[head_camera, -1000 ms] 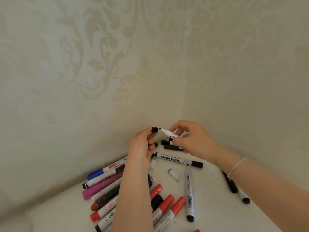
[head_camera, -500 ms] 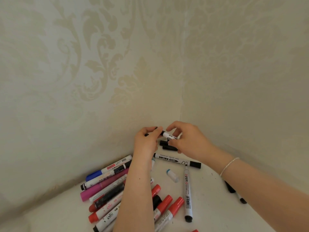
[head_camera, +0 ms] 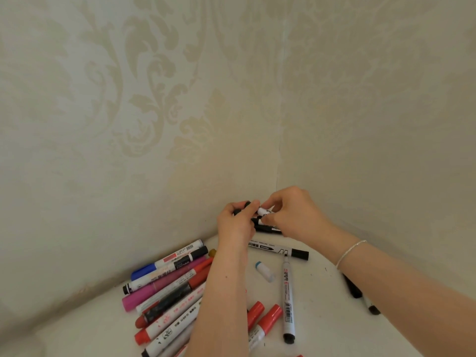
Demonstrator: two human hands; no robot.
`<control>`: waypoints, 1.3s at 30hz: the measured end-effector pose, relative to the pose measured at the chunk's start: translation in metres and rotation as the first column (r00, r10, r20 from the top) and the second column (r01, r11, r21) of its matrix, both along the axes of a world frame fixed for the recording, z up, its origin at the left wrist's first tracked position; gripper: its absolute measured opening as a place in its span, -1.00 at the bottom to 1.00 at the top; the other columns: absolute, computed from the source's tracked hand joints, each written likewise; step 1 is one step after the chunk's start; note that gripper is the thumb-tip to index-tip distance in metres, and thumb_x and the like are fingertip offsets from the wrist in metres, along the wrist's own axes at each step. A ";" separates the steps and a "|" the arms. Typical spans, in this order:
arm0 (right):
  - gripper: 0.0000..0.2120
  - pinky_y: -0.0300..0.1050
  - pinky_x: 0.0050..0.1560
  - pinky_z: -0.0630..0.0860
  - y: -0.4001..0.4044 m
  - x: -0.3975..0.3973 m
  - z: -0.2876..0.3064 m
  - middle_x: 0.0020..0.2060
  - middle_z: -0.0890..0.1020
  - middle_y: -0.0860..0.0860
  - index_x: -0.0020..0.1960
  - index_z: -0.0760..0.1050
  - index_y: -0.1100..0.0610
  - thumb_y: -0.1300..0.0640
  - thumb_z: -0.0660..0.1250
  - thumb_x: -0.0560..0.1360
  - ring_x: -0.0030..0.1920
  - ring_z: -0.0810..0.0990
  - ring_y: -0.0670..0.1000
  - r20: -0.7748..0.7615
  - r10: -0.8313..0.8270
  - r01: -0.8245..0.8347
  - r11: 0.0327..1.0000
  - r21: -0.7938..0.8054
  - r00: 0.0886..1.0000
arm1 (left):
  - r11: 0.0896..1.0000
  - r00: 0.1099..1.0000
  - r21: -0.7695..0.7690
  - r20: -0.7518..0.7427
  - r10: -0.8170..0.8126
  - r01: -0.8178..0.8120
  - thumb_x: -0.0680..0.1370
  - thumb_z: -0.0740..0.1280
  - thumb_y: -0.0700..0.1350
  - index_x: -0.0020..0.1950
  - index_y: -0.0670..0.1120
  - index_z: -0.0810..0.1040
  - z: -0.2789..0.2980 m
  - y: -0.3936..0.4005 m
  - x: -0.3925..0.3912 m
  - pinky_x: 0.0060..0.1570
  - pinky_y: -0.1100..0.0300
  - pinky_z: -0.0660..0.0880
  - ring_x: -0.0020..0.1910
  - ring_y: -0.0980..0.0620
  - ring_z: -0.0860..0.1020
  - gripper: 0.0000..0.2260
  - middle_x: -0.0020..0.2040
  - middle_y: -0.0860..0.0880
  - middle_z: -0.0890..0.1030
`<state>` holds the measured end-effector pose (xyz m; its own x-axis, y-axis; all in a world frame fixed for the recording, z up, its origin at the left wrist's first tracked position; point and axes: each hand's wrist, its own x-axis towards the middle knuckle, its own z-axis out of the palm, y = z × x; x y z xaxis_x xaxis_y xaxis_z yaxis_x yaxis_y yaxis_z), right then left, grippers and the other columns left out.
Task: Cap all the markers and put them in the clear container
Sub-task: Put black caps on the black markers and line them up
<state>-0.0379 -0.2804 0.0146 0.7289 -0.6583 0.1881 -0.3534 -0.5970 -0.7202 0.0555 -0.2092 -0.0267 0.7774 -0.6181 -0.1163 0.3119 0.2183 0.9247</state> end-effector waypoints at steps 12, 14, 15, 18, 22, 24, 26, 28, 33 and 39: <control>-0.86 -0.32 -0.59 0.28 0.009 -0.003 0.006 -0.34 0.62 0.11 0.02 0.65 0.15 0.24 0.41 0.46 -0.62 0.35 -0.09 0.131 0.158 -0.186 0.952 0.242 0.979 | 0.999 0.997 0.037 0.064 -0.039 0.036 0.50 0.43 -0.21 0.04 -0.21 0.52 0.012 0.025 0.017 -0.49 0.27 0.23 -0.55 0.13 0.26 -0.82 -0.18 -0.19 0.57; -0.84 -0.29 -0.52 0.35 0.012 0.001 0.001 -0.29 0.63 0.10 0.07 0.63 0.10 0.17 0.37 0.50 -0.59 0.39 -0.14 0.064 0.172 -0.179 0.977 0.115 0.983 | 0.998 0.999 0.055 0.054 -0.003 0.000 0.49 0.44 -0.20 0.00 -0.20 0.54 0.009 0.026 0.017 -0.52 0.28 0.23 -0.55 0.14 0.26 -0.85 -0.20 -0.19 0.55; -0.83 -0.25 -0.45 0.41 0.013 0.003 -0.002 -0.25 0.64 0.09 0.09 0.62 0.05 0.14 0.34 0.52 -0.52 0.44 -0.13 0.006 0.167 -0.167 0.986 -0.008 0.986 | 0.997 0.999 0.067 0.047 0.019 -0.022 0.49 0.44 -0.19 -0.01 -0.20 0.54 0.008 0.025 0.017 -0.55 0.30 0.23 -0.57 0.15 0.27 -0.85 -0.23 -0.17 0.54; -0.80 -0.08 -0.21 0.50 0.020 0.008 -0.009 -0.09 0.64 0.07 0.13 0.55 0.04 0.12 0.22 0.56 -0.17 0.59 0.08 -0.179 0.115 -0.178 0.901 -0.395 0.977 | 0.995 0.998 0.070 0.009 0.068 -0.068 0.50 0.43 -0.21 0.00 -0.22 0.55 0.005 0.023 0.017 -0.59 0.33 0.23 -0.62 0.17 0.27 -0.85 -0.32 -0.10 0.52; -0.64 -0.10 -0.25 0.30 0.029 0.009 -0.010 0.05 0.55 0.05 0.33 0.36 0.07 0.23 0.17 0.55 0.00 0.57 0.15 -0.332 0.027 -0.253 0.705 -0.663 0.943 | 0.988 0.991 0.071 0.015 0.134 -0.135 0.50 0.43 -0.21 -0.02 -0.23 0.57 0.007 0.027 0.017 -0.58 0.34 0.30 -0.61 0.19 0.35 -0.88 -0.31 -0.10 0.56; -0.57 -0.08 -0.25 0.27 0.030 0.004 -0.010 0.05 0.54 0.05 0.36 0.32 0.09 0.31 0.16 0.52 0.00 0.57 0.16 -0.388 0.009 -0.315 0.602 -0.734 0.922 | 0.967 0.970 0.099 0.094 0.226 -0.235 0.49 0.44 -0.18 -0.03 -0.23 0.59 0.005 0.033 0.023 -0.45 0.33 0.41 -0.52 0.18 0.43 -0.86 -0.23 -0.11 0.65; -0.57 -0.06 -0.25 0.29 0.026 -0.002 -0.012 0.05 0.54 0.04 0.35 0.33 0.07 0.33 0.14 0.51 0.01 0.57 0.16 -0.405 -0.026 -0.312 0.593 -0.742 0.914 | 0.953 0.955 0.141 0.167 0.244 -0.268 0.48 0.46 -0.13 -0.06 -0.19 0.61 0.006 0.038 0.027 -0.21 0.22 0.44 -0.40 0.13 0.45 -0.86 -0.16 -0.09 0.70; -0.60 -0.07 -0.24 0.34 0.018 -0.005 -0.014 0.03 0.55 0.02 0.33 0.37 0.04 0.29 0.13 0.54 -0.01 0.58 0.16 -0.393 -0.055 -0.263 0.657 -0.706 0.918 | 0.949 0.946 0.179 0.243 0.213 -0.260 0.49 0.44 -0.12 -0.08 -0.14 0.57 0.009 0.040 0.029 -0.15 0.21 0.43 -0.36 0.13 0.46 -0.88 -0.17 -0.05 0.70; -0.73 -0.03 -0.07 0.52 0.010 -0.006 -0.013 0.05 0.57 0.02 0.21 0.44 0.04 0.21 0.15 0.55 0.02 0.57 0.15 -0.373 -0.086 -0.166 0.788 -0.592 0.924 | 0.830 0.843 0.451 0.536 0.043 -0.329 0.56 0.30 -0.22 0.04 -0.11 0.44 0.004 0.037 0.027 -0.39 0.34 0.29 -0.27 0.18 0.42 -0.91 -0.16 0.03 0.48; -0.77 -0.07 -0.14 0.48 0.008 -0.006 -0.007 0.02 0.59 0.06 0.17 0.48 0.04 0.16 0.17 0.56 -0.04 0.57 0.14 -0.336 -0.102 -0.097 0.844 -0.528 0.936 | 0.586 0.713 0.711 0.636 -0.297 -0.390 0.57 0.18 -0.25 0.07 -0.13 0.58 -0.008 0.032 0.028 -0.05 0.07 0.53 -0.09 -0.06 0.55 -0.80 -0.07 -0.07 0.57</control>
